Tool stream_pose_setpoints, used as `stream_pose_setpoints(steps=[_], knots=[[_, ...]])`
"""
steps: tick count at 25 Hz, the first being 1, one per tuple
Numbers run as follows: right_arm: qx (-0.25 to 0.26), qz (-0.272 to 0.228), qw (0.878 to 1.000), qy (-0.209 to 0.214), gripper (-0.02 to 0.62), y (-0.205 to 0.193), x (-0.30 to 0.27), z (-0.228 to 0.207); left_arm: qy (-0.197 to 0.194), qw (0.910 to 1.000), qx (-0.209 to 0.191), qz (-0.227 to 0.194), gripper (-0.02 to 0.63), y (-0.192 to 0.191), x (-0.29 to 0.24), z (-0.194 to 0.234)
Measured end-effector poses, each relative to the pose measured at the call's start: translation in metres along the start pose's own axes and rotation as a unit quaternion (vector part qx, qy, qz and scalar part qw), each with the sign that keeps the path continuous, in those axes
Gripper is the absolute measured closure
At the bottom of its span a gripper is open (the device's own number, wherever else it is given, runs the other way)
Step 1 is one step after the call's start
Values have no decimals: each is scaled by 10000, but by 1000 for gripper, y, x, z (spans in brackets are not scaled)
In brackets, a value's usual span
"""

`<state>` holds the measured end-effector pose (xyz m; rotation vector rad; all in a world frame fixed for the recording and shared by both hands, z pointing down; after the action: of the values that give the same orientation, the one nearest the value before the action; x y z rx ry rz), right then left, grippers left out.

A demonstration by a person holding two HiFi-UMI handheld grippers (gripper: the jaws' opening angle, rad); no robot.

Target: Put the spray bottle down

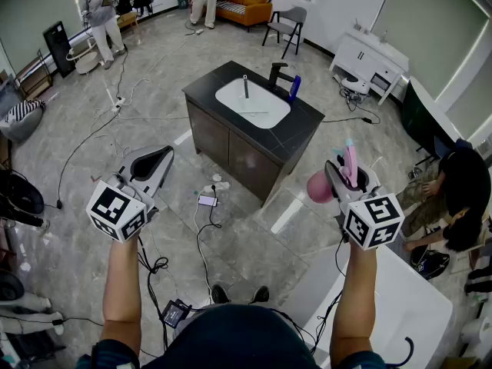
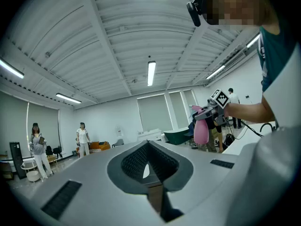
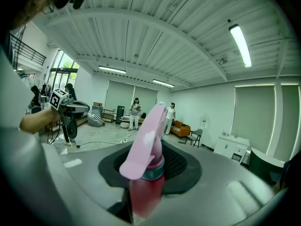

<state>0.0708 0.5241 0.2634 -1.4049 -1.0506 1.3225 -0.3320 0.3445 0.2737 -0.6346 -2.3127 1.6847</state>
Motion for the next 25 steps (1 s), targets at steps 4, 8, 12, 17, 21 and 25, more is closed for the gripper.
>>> stream_pose_setpoints(steps=[4, 8, 12, 17, 21, 25], knots=[[-24, 23, 10000, -23, 468, -2, -8, 6, -8, 10000, 25, -14, 601, -5, 0, 11], [-65, 32, 10000, -27, 468, -3, -15, 13, -42, 10000, 48, -12, 601, -13, 2, 19], [-99, 19, 9999, -16, 468, -3, -21, 18, -64, 10000, 62, -12, 601, -18, 2, 25], [-138, -6, 9999, 34, 467, -2, -33, 17, -78, 9999, 112, 15, 601, -23, -5, 30], [-156, -95, 9997, 162, 466, -1, -54, 2, -59, 9998, 126, 108, 601, -29, -23, 33], [-114, -145, 9993, 312, 466, 1, -86, -30, 53, 9996, 127, 236, 601, -33, -55, 36]])
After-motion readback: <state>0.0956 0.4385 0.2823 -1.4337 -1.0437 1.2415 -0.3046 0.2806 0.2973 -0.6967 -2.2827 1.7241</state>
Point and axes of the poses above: the fingertips, and each gripper's own axes: x backward along the fingers, z to its left, y out of its top, the point moved 10 cm from there along x, backward along the fingers, and after that the axes turned 8 degrees about -x, right-handed, at the moved point
